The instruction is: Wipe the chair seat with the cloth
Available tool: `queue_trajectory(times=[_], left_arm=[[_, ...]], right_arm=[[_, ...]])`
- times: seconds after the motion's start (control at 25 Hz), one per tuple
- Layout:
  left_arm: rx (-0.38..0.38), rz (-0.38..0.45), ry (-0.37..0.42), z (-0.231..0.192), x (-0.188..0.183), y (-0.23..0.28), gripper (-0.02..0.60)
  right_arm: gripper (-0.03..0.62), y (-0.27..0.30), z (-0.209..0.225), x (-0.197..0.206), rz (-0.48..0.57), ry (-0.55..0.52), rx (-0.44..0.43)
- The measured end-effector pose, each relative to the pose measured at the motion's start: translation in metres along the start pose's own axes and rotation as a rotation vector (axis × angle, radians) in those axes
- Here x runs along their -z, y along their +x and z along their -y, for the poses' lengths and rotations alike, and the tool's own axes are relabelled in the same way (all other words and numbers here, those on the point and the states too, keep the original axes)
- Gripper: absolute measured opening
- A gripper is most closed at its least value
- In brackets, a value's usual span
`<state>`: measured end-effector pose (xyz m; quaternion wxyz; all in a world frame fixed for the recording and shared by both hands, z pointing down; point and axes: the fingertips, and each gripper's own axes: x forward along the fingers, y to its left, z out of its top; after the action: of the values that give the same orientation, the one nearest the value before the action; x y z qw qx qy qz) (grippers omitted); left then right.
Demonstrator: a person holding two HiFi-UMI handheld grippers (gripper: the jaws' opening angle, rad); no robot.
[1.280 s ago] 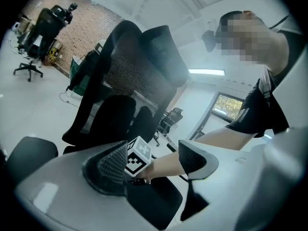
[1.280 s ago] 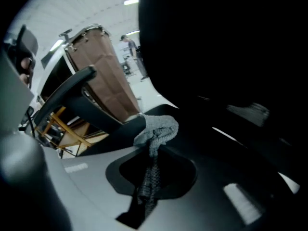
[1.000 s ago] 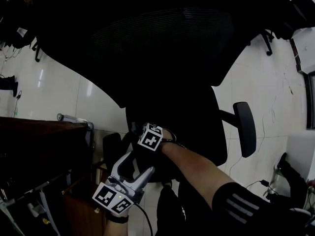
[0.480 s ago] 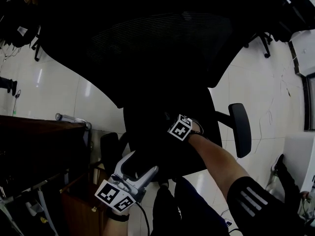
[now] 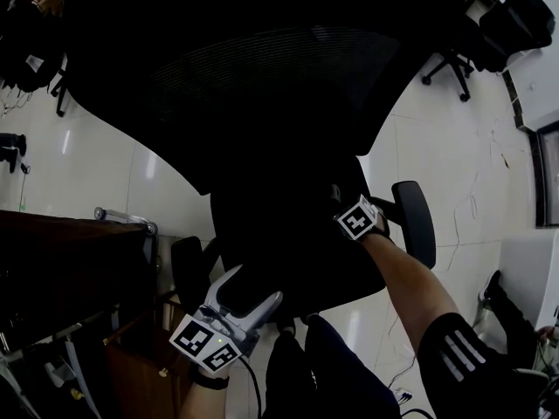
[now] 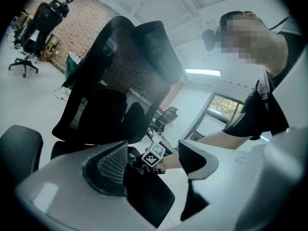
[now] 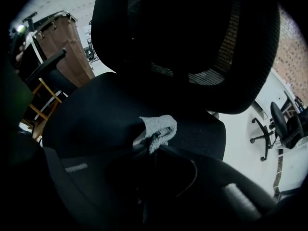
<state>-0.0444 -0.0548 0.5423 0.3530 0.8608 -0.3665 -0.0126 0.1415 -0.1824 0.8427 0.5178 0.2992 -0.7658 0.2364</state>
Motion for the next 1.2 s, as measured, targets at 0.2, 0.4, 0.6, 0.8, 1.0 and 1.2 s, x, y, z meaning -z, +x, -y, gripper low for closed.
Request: queue_trajectory(times=[0.2, 0.4, 0.6, 0.8, 1.0, 1.2], left_arm=[[-0.022, -0.005, 0.008, -0.001, 0.002, -0.016, 0.356], [-0.079, -0.003, 0.002, -0.012, 0.011, -0.045, 0.356], [-0.113, 0.000, -0.012, -0.018, 0.024, -0.068, 0.356], [-0.115, -0.007, -0.034, -0.018, 0.036, -0.072, 0.356], [-0.077, -0.010, -0.028, -0.005, 0.032, -0.062, 0.356], [-0.035, -0.025, -0.001, 0.008, 0.024, -0.047, 0.356]], right_arm=[[0.029, 0.002, -0.093, -0.045, 0.087, -0.078, -0.158], [0.029, 0.020, -0.230, -0.086, 0.129, -0.257, -0.332], [0.029, 0.034, -0.323, -0.087, 0.115, -0.370, -0.432], [0.029, 0.037, -0.316, -0.078, 0.109, -0.364, -0.431], [0.029, 0.035, -0.240, -0.021, 0.007, -0.408, -0.315], [0.029, 0.008, -0.133, 0.047, -0.085, -0.310, -0.182]])
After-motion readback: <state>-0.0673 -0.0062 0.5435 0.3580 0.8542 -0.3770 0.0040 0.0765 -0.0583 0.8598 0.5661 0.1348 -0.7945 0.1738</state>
